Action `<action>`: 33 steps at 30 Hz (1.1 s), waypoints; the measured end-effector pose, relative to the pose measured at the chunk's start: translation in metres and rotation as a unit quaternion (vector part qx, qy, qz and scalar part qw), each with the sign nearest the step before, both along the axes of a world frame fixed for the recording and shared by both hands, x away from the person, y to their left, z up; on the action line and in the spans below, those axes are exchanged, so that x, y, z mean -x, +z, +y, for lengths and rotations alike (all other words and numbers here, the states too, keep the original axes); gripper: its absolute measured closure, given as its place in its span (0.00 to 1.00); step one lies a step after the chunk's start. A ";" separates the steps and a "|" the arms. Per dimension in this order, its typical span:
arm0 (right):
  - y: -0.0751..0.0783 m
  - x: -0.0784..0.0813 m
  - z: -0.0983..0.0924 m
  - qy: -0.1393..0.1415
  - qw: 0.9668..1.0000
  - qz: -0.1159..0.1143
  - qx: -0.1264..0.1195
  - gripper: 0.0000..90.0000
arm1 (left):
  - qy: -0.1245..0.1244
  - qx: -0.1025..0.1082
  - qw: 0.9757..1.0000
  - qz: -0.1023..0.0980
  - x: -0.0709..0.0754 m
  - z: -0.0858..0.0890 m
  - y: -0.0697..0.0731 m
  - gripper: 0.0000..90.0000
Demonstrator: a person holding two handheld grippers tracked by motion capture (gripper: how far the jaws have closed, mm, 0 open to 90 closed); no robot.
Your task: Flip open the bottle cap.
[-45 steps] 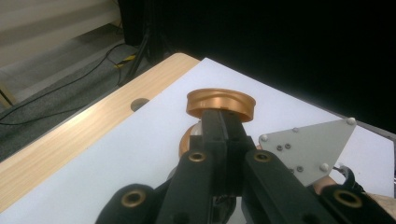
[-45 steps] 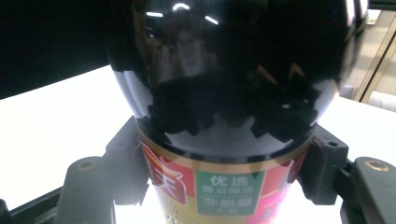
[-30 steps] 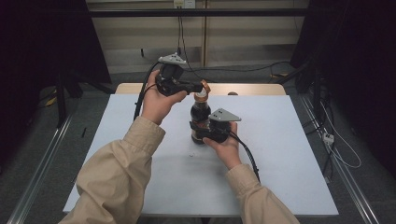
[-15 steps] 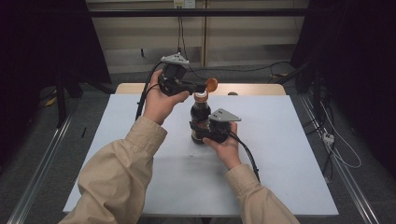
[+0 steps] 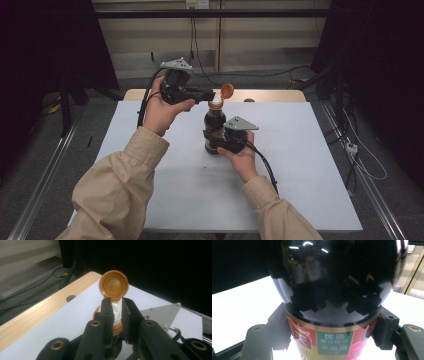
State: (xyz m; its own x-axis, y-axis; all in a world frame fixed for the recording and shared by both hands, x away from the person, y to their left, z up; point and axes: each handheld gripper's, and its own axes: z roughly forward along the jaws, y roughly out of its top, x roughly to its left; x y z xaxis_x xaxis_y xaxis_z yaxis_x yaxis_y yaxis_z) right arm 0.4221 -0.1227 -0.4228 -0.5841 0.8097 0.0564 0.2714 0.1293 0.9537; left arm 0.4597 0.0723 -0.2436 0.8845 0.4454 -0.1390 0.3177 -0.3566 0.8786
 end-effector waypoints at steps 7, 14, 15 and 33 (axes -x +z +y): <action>0.001 0.002 0.001 -0.005 1.000 0.010 0.010 0.30 | 0.008 0.001 1.000 0.003 0.004 0.011 -0.005 0.80; 0.008 0.009 -0.007 0.000 1.000 0.029 -0.001 0.22 | 0.008 0.023 1.000 0.012 0.003 0.020 -0.019 0.63; 0.009 0.010 -0.008 0.003 1.000 0.030 0.002 0.21 | 0.011 0.025 1.000 0.014 0.004 0.022 -0.021 0.61; 0.018 0.035 -0.037 0.037 0.997 0.061 -0.005 0.17 | 0.017 0.036 0.999 0.021 0.026 0.059 -0.055 0.33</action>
State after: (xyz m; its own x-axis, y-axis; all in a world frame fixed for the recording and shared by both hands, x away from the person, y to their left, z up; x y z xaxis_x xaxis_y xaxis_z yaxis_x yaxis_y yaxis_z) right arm 0.3874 -0.1593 -0.4045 -0.6313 0.7631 0.1386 0.3751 0.1441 0.9157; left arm 0.4341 0.1315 -0.2990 0.8620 0.4618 -0.2091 0.3662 -0.2819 0.8868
